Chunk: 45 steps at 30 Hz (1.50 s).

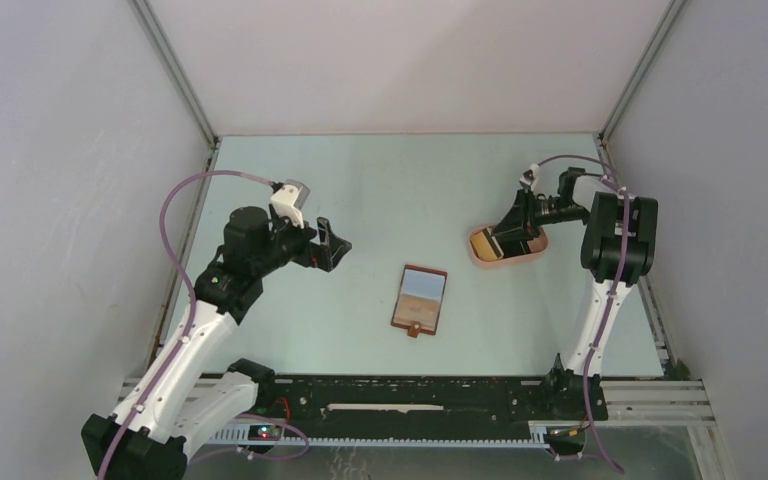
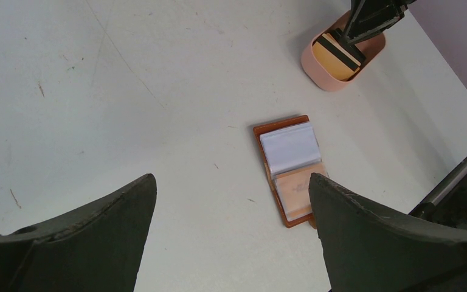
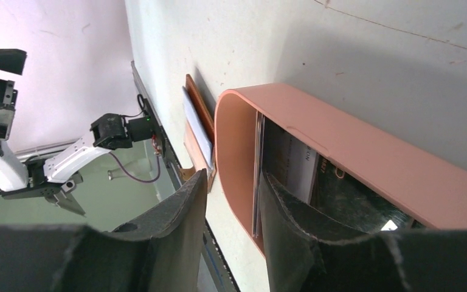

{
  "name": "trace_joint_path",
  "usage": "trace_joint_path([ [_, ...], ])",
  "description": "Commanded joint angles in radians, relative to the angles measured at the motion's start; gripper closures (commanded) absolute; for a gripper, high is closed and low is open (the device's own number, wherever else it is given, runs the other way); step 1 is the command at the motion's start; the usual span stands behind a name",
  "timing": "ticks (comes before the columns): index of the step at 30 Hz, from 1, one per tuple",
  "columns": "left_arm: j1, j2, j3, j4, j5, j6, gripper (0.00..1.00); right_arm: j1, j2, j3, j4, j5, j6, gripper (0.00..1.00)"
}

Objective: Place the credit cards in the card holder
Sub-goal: Move the storage box to the center of the board.

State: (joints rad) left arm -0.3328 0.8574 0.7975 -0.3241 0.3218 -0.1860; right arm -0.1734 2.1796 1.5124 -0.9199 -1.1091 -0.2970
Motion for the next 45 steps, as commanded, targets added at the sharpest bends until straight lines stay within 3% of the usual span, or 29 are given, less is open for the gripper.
trace_joint_path([
  [1,0.009,0.002,-0.034,0.022,0.015,-0.017,0.00,0.020,-0.004,0.023,-0.017,-0.081,-0.007,0.55],
  [8,0.009,0.004,-0.035,0.023,0.014,-0.018,0.00,0.055,0.021,0.023,-0.008,-0.066,0.005,0.56],
  [14,0.009,0.005,-0.034,0.021,0.015,-0.018,0.00,0.077,-0.011,0.002,0.049,0.064,0.038,0.57],
  [24,0.009,0.008,-0.034,0.022,0.016,-0.018,0.00,0.098,0.006,0.016,-0.002,-0.073,-0.002,0.58],
  [31,0.009,0.021,-0.035,0.033,0.045,-0.032,0.00,0.161,-0.037,-0.018,0.086,0.103,0.056,0.61],
  [35,0.004,0.032,-0.063,0.135,0.110,-0.154,0.01,0.210,-0.080,-0.037,0.136,0.235,0.083,0.63],
  [39,-0.079,0.066,-0.122,0.302,0.060,-0.311,0.11,0.238,-0.102,-0.051,0.164,0.243,0.097,0.66],
  [45,-0.207,0.262,-0.106,0.482,-0.008,-0.415,0.26,0.242,-0.114,-0.055,0.163,0.113,0.108,0.72],
])
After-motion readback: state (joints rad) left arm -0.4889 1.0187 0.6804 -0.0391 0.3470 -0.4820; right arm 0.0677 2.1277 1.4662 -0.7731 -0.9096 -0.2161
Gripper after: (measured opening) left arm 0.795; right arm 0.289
